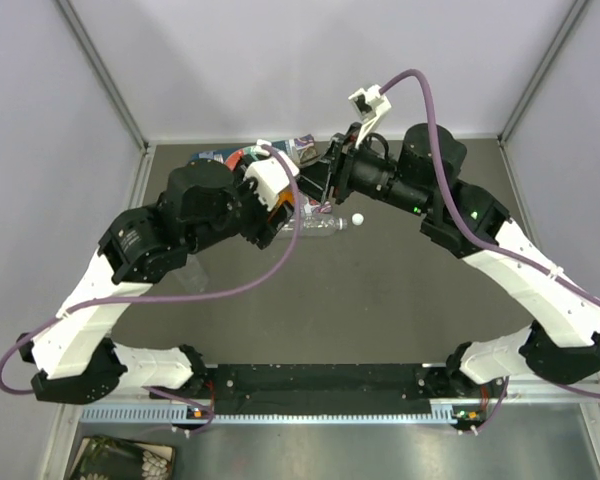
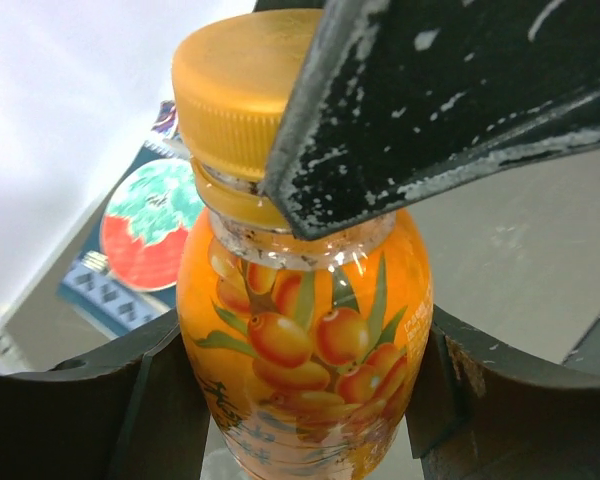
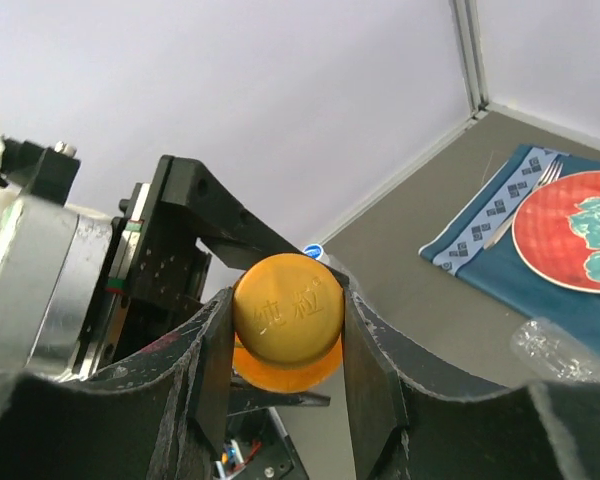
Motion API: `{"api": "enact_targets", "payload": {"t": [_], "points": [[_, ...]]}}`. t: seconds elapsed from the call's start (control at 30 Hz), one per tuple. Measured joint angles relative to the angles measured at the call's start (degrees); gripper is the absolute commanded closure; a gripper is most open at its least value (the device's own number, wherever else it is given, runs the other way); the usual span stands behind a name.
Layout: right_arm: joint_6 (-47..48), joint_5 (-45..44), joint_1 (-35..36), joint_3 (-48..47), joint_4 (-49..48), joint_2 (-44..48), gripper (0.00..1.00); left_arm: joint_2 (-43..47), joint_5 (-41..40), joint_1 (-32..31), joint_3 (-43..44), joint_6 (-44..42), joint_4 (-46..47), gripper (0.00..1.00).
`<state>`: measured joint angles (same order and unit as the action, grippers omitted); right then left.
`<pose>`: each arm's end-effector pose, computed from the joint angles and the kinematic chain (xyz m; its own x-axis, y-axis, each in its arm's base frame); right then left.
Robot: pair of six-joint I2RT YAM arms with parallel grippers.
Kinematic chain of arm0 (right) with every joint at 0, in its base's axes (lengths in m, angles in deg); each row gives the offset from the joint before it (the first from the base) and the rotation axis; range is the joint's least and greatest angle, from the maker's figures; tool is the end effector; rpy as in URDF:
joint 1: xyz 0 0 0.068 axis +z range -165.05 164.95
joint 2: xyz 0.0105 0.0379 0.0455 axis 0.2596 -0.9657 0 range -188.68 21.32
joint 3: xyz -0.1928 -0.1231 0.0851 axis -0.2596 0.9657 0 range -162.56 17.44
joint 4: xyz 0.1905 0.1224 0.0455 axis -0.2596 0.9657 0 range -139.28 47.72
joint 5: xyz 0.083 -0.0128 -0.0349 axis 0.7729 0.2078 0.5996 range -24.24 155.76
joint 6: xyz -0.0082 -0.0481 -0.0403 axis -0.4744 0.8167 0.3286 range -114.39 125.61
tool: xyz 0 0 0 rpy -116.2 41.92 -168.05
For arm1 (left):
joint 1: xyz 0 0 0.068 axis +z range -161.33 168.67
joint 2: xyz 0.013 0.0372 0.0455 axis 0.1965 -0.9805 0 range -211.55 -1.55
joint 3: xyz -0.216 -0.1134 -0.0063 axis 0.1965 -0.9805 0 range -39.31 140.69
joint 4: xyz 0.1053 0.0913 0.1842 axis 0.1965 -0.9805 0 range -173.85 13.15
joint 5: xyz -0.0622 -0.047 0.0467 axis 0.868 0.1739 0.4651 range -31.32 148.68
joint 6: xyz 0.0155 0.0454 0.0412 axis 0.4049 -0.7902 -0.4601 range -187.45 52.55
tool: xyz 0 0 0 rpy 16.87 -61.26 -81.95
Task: Screw on the bottle caps
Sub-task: Screw the bottle cap onto the plastic bottle.
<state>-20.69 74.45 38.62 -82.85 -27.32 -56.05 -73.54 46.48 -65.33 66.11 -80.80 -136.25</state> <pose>0.1499 0.2161 0.4820 -0.3837 0.2177 -0.8975 -0.7984 0.4101 0.4408 0.1265 -0.1564 0.4499 -0.0937 0.5127 -0.8534 0.7200 0.6269 0.2976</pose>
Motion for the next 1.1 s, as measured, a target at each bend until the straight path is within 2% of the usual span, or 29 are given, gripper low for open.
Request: {"api": "enact_targets", "payload": {"t": [0.1,0.2,0.37,0.5,0.8,1.03,1.1], "points": [[2.9,-1.0,1.6,-2.7,3.3,-0.6,0.76,3.5,5.6,0.9,-5.5,2.2,5.7,0.95],[5.6,-1.3,3.1,-7.1,7.8,-2.1,0.75,6.3,9.7,1.4,-9.4,3.8,9.8,0.96],[8.3,-1.4,3.9,-12.2,10.8,-3.3,0.73,6.9,13.6,1.7,-9.8,5.5,14.2,0.98],[9.2,-1.4,3.9,-14.3,12.0,-3.6,0.66,7.1,15.2,1.7,-11.2,5.6,18.2,1.00],[10.1,-4.2,4.0,-15.9,14.6,-5.4,0.49,9.3,10.7,1.7,-20.5,1.9,28.5,1.00],[9.4,-9.4,4.1,-17.3,13.0,-9.4,0.48,8.8,6.2,1.2,-23.5,-0.1,32.7,1.00],[9.1,-10.7,4.4,-17.8,12.7,-9.9,0.36,8.9,5.4,1.0,-23.6,-0.3,33.3,1.00]]}}
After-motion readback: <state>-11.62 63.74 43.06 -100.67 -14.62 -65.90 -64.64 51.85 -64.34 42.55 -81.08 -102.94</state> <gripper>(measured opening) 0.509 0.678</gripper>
